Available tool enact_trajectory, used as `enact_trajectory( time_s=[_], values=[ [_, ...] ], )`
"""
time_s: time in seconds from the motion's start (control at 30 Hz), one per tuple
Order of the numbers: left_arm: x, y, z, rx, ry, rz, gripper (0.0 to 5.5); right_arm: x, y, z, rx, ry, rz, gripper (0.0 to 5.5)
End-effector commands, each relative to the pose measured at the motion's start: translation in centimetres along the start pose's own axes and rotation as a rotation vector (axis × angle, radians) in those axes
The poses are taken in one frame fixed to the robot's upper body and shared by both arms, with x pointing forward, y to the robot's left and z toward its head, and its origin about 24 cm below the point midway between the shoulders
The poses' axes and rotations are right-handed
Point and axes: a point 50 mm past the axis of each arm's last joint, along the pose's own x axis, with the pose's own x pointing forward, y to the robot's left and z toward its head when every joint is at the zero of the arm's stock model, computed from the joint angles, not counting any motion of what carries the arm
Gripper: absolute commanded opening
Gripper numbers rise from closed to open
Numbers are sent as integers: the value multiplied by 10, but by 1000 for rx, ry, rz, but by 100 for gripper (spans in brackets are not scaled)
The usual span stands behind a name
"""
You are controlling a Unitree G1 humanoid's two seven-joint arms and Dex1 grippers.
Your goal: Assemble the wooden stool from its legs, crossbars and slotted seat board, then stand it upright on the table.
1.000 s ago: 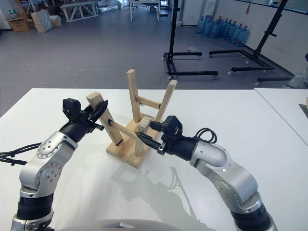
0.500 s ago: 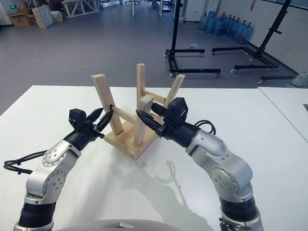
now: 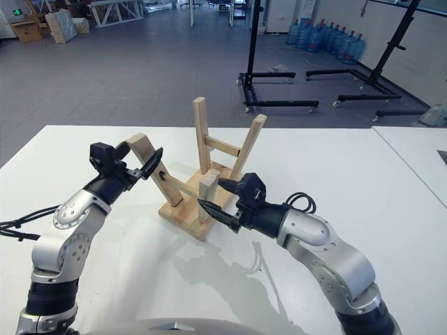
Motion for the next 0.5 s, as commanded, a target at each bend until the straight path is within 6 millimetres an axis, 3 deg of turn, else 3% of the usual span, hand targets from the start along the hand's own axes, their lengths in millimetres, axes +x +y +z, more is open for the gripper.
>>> enact_trajectory(
  time_s=[0.03, 0.17, 0.27, 0.37, 0.4, 0.43, 0.47, 0.5],
  values=[
    [18, 5, 53, -9, -168, 4, 488, -3, -4, 43, 77, -220, 22, 311],
    [30, 4, 134, -108, -427, -48, 488, -11, -8, 110, 99, -487, 60, 311],
    [41, 8, 174, -186, -560, -49, 488, -1, -8, 145, 35, -592, 59, 311],
    [56, -6, 199, -191, -630, -122, 488, 11, 2, 187, 19, -778, 82, 311],
    [61, -12, 193, -177, -599, -161, 488, 13, 7, 193, 45, -812, 104, 311],
    [64, -18, 172, -160, -505, -201, 488, 19, 10, 183, 100, -771, 129, 311],
    [71, -22, 129, -144, -324, -228, 488, 33, 9, 145, 166, -588, 116, 311],
    [74, -24, 76, -132, -121, -227, 488, 44, 5, 88, 232, -337, 88, 311]
  ],
)
